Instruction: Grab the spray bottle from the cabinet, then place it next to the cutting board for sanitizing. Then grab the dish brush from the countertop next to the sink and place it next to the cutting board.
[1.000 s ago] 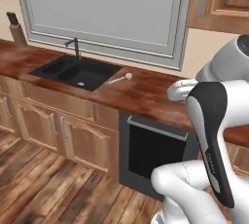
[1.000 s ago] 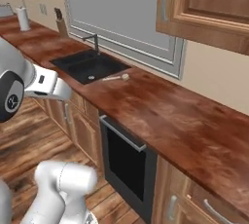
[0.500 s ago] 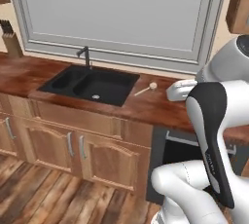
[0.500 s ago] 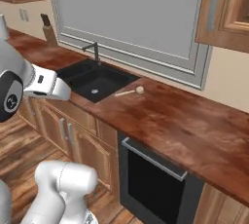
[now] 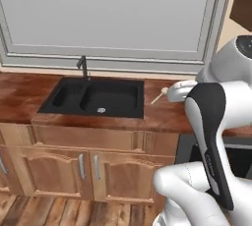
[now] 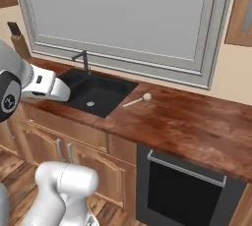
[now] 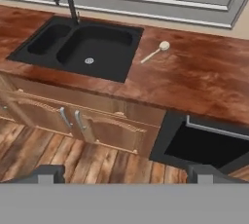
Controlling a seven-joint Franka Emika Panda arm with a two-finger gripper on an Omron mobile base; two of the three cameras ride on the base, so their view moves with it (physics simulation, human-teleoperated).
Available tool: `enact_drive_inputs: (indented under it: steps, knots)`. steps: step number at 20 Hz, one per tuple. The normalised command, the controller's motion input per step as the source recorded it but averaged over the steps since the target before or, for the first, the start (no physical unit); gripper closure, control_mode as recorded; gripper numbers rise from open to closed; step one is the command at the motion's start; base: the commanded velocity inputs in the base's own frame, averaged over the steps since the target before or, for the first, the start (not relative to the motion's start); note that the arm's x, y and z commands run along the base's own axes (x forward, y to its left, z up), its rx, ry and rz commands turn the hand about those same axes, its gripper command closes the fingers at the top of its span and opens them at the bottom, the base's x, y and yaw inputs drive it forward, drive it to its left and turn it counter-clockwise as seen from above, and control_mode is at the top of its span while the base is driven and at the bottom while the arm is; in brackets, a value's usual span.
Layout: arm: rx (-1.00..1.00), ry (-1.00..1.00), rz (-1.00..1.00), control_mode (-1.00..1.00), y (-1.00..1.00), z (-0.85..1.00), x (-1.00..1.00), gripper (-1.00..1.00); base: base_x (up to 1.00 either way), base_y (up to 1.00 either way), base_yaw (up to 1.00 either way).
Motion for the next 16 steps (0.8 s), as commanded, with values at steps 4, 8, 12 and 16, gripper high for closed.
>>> enact_drive_inputs:
  steps: [4,8,12,16]
  knots:
    - [0.00,0.00,0.00,1.00,0.00,0.00,0.00,-1.00,0.51,0.25,-0.45]
    - [0.00,0.00,0.00,1.00,0.00,0.00,0.00,-1.00,0.56,0.04,-0.42]
    - [0.00,0.00,0.00,1.00,0.00,0.00,0.00,-1.00,0.77,0.24,-0.29]
    - [0.00,0.00,0.00,1.00,0.00,0.00,0.00,-1.00,0.61,0.16,-0.16]
